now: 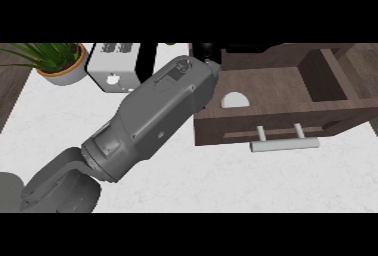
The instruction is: Pick up the can, place it into the drawer and close the drawer
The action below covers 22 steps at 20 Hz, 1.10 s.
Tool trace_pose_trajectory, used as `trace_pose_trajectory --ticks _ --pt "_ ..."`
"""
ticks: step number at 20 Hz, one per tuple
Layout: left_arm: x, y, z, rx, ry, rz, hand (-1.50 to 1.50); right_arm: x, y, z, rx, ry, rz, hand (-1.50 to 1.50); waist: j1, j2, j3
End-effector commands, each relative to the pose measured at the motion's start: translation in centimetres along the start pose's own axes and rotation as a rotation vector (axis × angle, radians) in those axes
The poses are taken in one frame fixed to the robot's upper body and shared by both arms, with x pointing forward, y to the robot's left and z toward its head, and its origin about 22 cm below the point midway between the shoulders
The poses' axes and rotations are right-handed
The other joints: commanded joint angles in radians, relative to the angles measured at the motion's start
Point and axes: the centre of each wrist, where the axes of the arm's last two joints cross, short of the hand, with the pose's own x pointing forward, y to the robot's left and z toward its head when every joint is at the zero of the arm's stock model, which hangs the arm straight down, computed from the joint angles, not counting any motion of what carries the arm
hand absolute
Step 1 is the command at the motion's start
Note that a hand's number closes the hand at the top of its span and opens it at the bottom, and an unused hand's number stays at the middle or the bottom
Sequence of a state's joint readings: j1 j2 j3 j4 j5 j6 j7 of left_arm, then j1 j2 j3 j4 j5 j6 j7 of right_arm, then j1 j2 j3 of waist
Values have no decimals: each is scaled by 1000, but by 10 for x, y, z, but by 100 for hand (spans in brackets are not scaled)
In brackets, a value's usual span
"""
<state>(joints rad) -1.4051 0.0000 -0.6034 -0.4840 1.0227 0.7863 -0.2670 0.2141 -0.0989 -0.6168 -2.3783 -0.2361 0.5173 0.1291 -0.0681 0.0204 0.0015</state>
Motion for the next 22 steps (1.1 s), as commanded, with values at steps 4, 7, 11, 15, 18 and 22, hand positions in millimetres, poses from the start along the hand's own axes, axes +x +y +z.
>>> trace_pose_trajectory --ticks 4,7,11,15,18,22 --pt "10 -8 2 2 -52 9 -150 17 29 -25 52 -67 199 -150 31 -3 -1" --pt "7 -6 4 -6 -13 40 -150 10 39 -47 89 -74 287 -150 51 -3 -1" --pt "17 -3 -5 -5 -1 42 -150 5 61 -66 119 -70 372 -150 74 -8 -2" --pt "12 -4 1 -25 16 45 -150 -13 87 -109 119 -83 456 -150 94 -8 -2" --pt "14 -1 2 18 23 35 -150 -20 114 -117 133 -99 478 -150 90 -19 -2" --pt "13 21 -12 8 28 10 -150 -35 148 -143 213 -120 598 -150 98 -11 -2"
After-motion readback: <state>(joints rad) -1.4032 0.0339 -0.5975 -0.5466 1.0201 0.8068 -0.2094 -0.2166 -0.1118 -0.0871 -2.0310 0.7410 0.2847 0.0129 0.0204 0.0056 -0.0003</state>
